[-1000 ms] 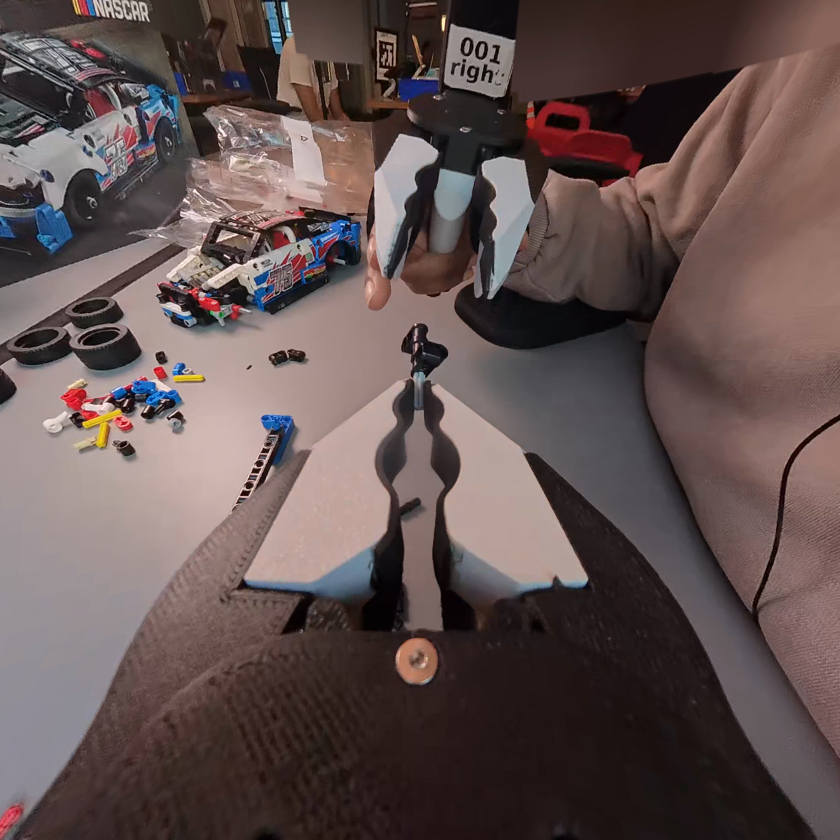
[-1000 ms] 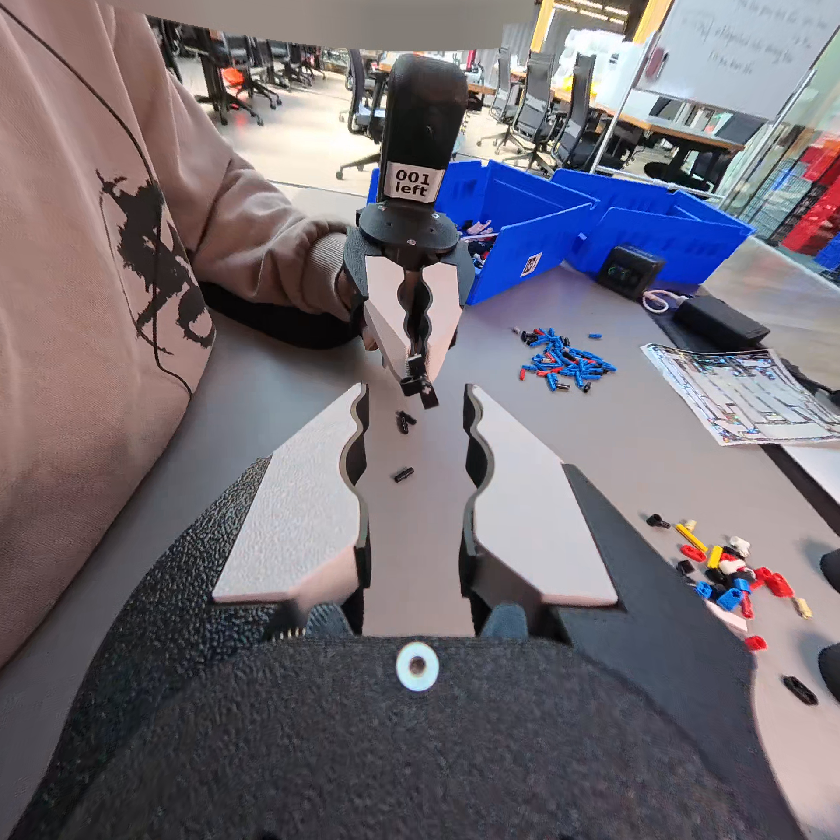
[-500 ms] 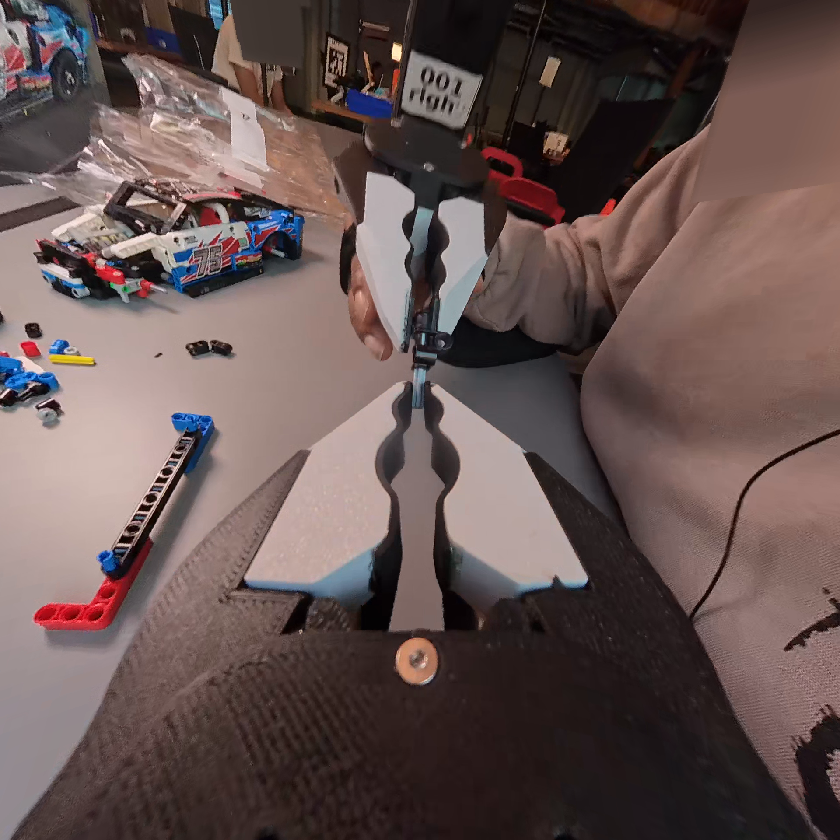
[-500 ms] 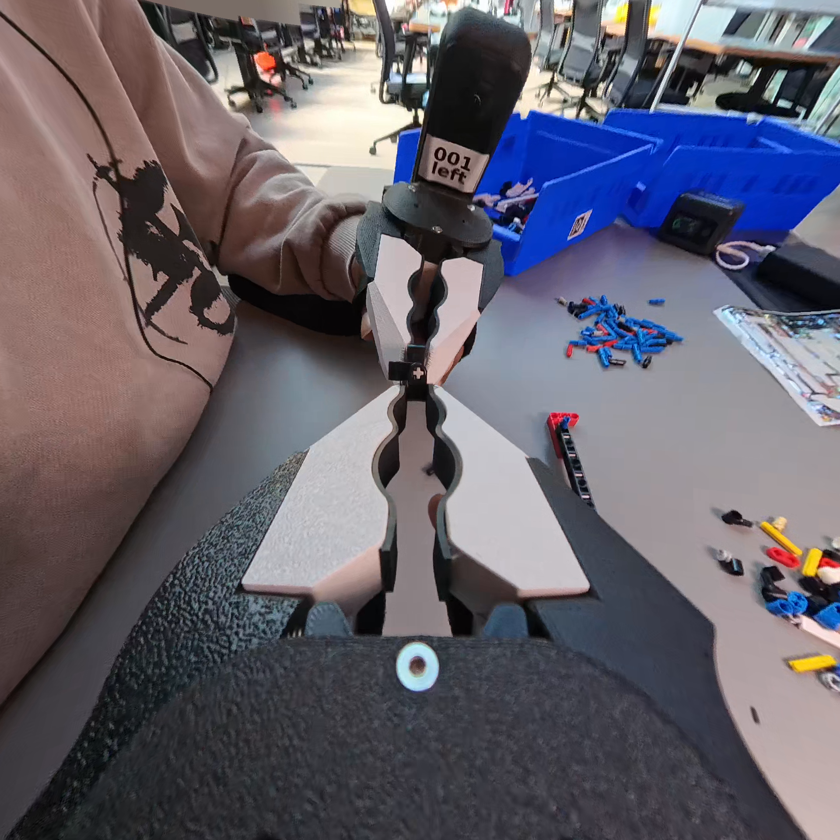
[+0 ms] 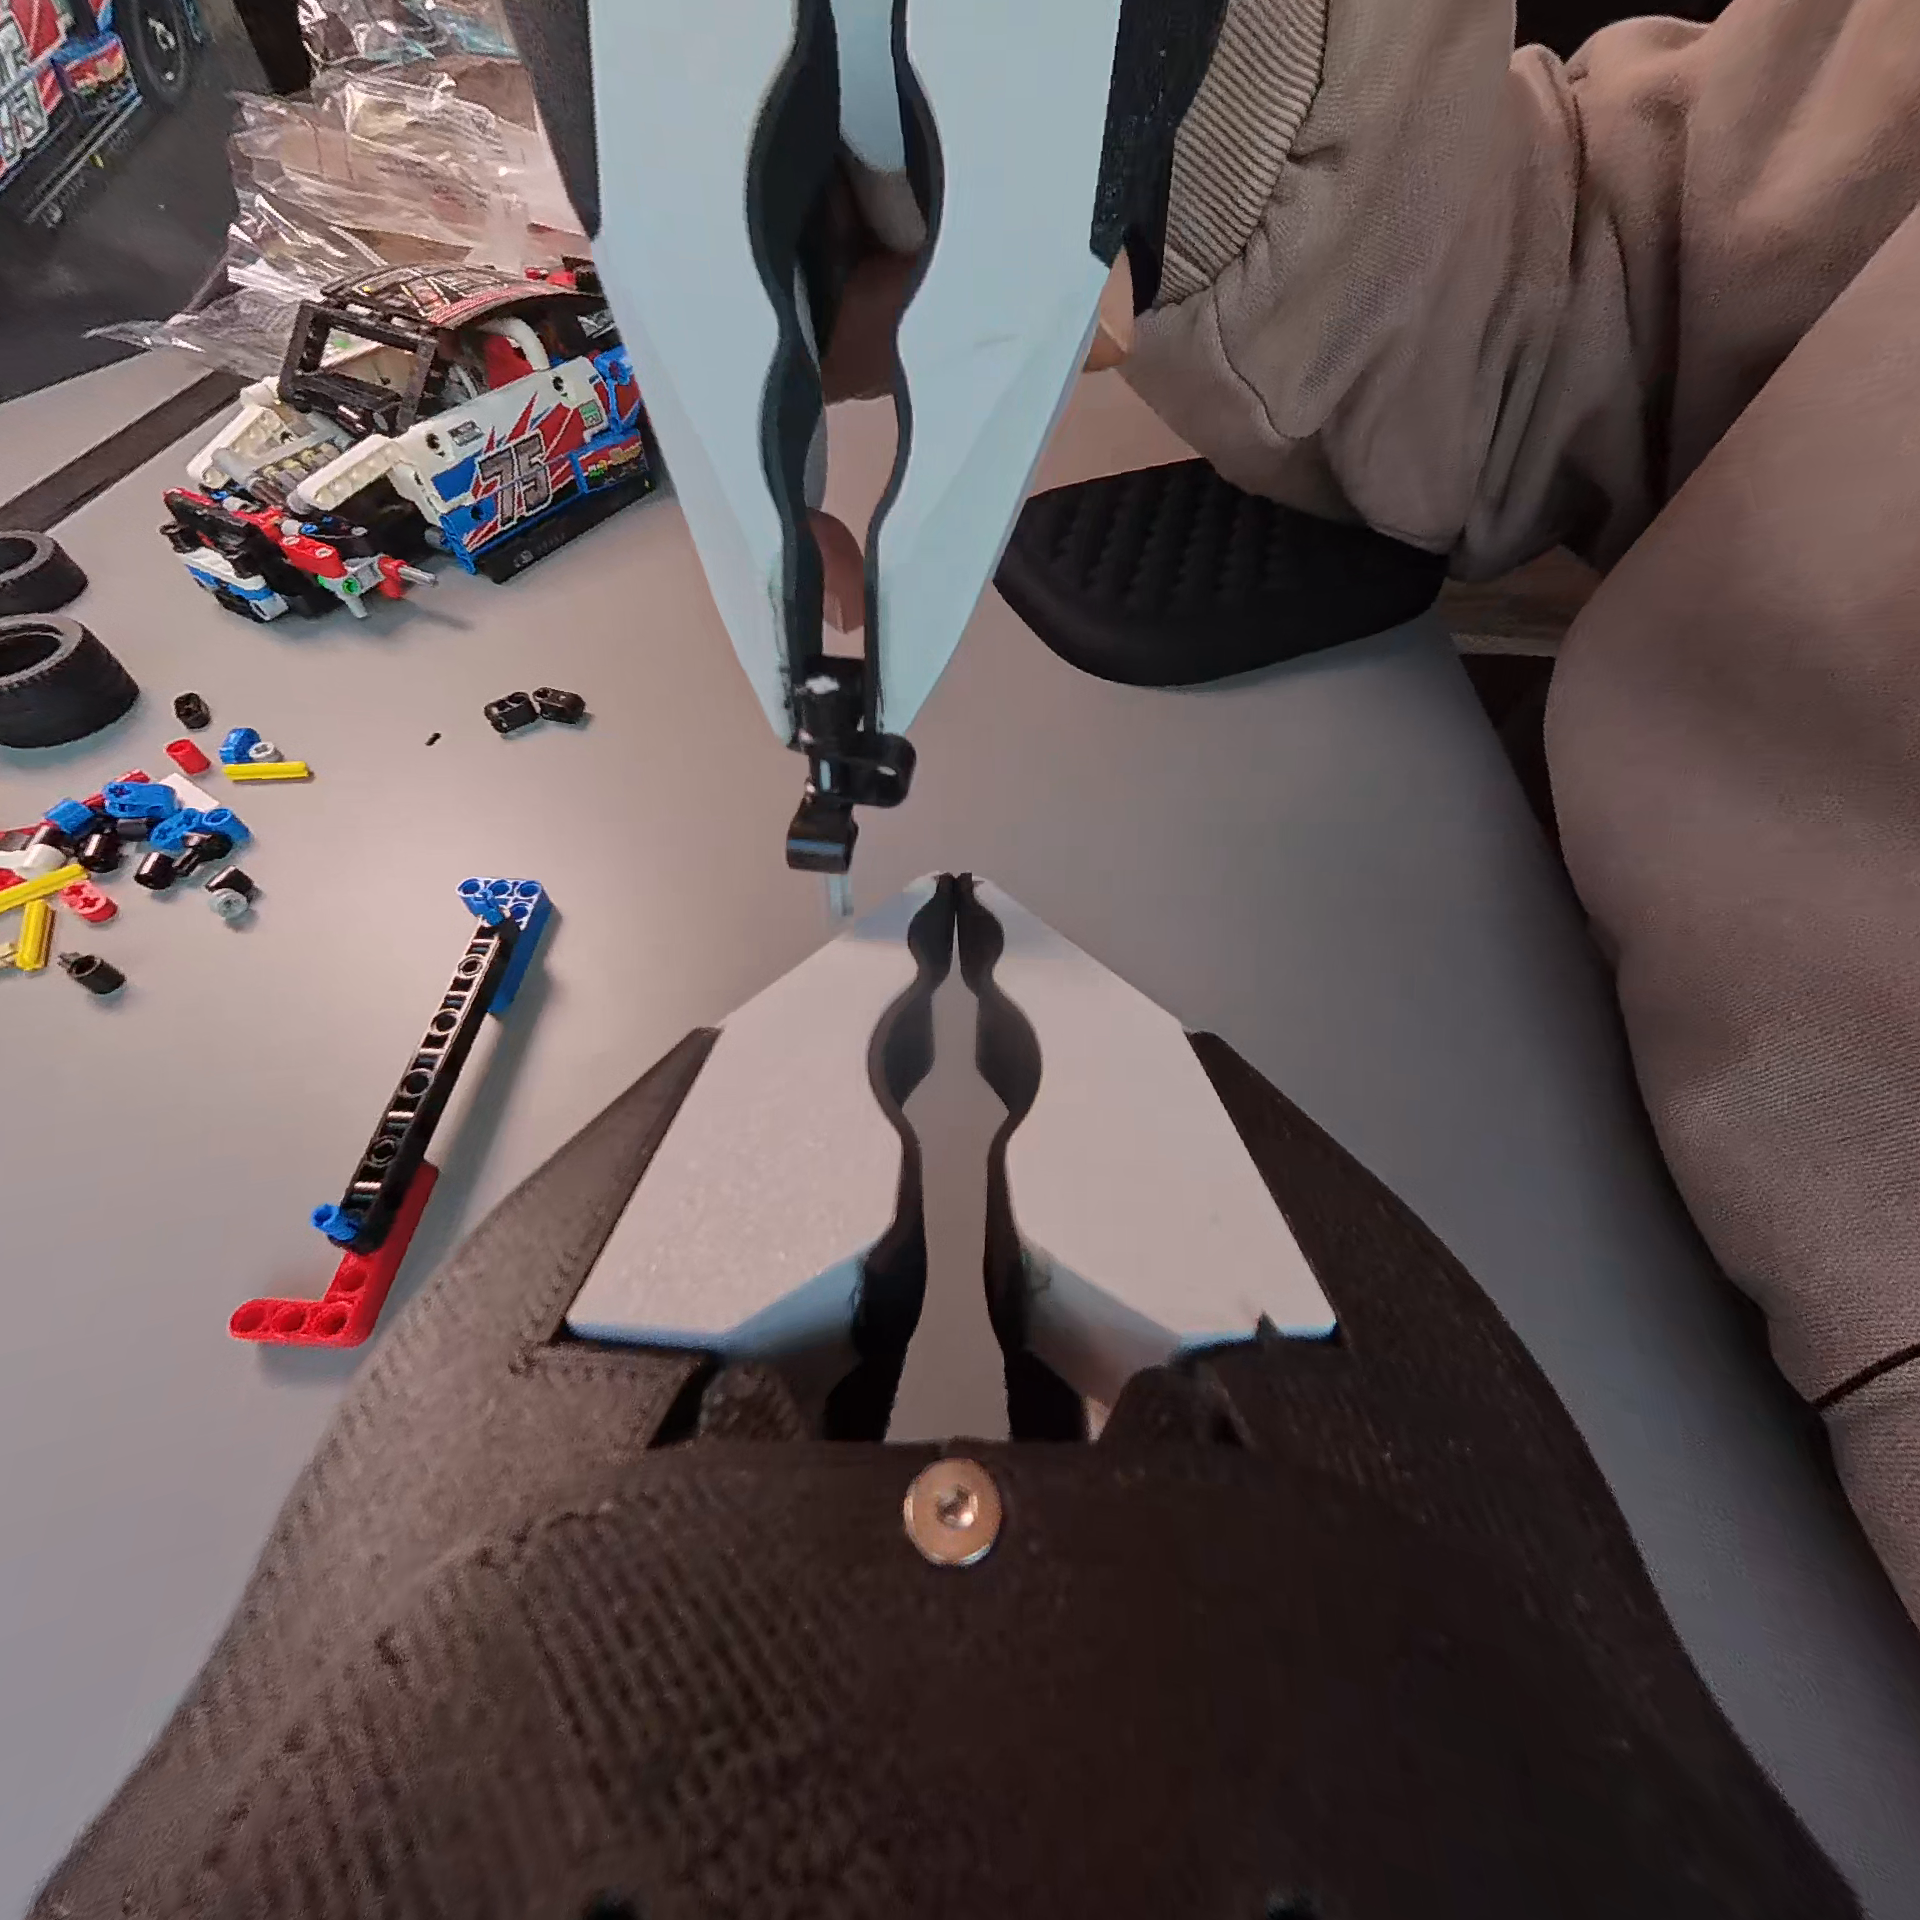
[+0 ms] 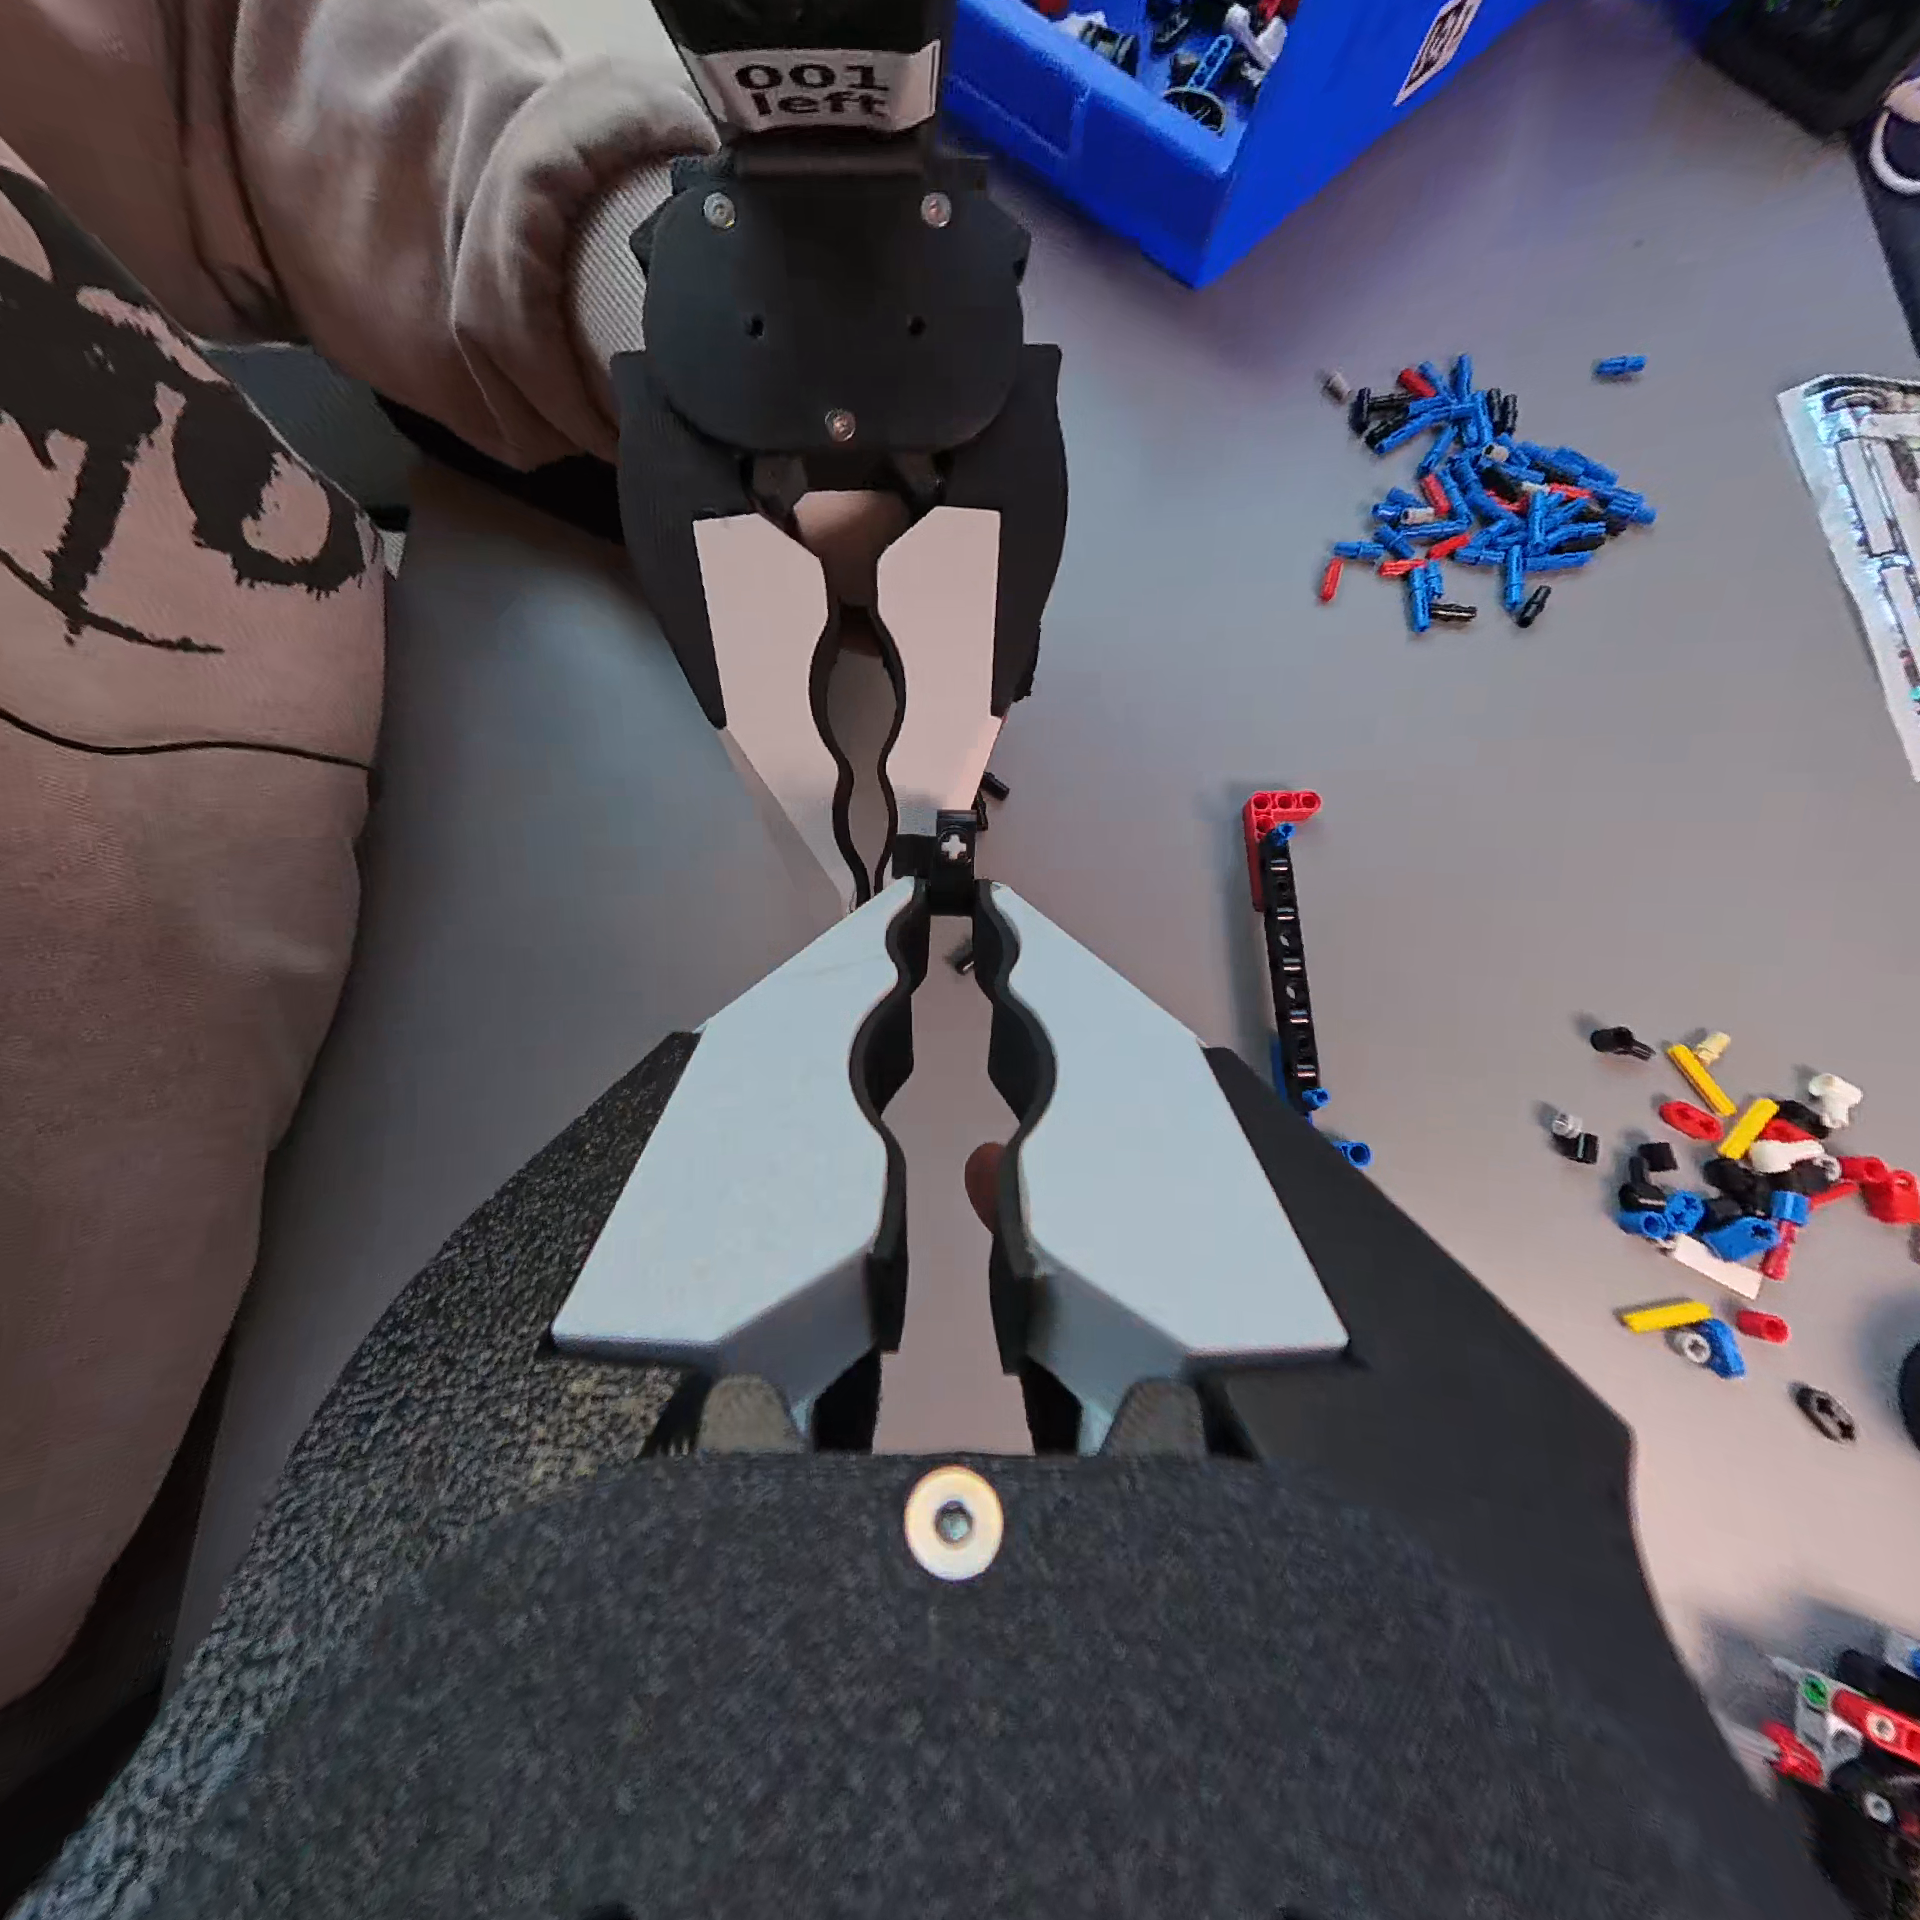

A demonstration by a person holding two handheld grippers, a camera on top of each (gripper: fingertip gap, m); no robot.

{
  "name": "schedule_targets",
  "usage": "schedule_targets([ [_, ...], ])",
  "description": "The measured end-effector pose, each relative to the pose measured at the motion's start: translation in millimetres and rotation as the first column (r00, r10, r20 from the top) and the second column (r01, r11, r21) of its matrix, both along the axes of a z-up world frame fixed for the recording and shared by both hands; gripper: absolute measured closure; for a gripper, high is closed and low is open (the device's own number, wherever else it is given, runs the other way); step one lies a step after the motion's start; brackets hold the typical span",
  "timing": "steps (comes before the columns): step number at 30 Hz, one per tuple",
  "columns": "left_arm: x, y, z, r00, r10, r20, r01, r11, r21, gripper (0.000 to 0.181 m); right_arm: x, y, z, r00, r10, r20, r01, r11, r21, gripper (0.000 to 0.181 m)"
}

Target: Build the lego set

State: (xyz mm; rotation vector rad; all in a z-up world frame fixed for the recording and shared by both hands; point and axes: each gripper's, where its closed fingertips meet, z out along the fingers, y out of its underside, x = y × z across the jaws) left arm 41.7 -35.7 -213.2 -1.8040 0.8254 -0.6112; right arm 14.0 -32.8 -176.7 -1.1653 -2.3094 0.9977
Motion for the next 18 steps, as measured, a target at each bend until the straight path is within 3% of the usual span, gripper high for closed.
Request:
schedule_targets([
  [3, -12.3, 3.9, 1.2, 0.999, 0.04, 0.021, -0.04, 0.999, -0.024, 0.177, 3.1, 12.4, -0.8, 0.999, -0.04, 0.014, 0.04, 0.999, 0.023, 0.175],
  [6, -20.1, 11.2, 5.6, 0.996, 0.081, 0.047, -0.081, 0.997, -0.009, 0.156, 10.0, 11.2, -4.1, 0.998, -0.016, 0.066, 0.013, 0.999, 0.046, 0.175],
  [12, -8.6, 7.2, -5.6, 0.998, 0.041, -0.049, -0.04, 0.999, 0.015, 0.179, 6.1, -5.8, -10.6, 0.99, 0.061, 0.129, -0.068, 0.996, 0.053, 0.175],
  [13, -10.4, 7.6, -2.3, 0.999, 0.05, -0.02, -0.05, 0.999, 0.017, 0.178, 3.6, -6.3, -7.9, 0.992, 0.062, 0.112, -0.067, 0.997, 0.042, 0.175],
  [15, -14.6, 8.9, 20.0, 0.985, 0.057, 0.166, -0.062, 0.998, 0.029, 0.178, -6.7, -8.5, 12.9, 0.999, 0.051, -0.013, -0.052, 0.997, -0.056, 0.173],
  [18, -27.5, 7.2, 68.8, 0.869, 0.024, 0.494, -0.076, 0.993, 0.086, 0.179, -12.8, -6.0, 53.9, 0.974, -0.009, -0.228, -0.06, 0.955, -0.292, 0.153],
])
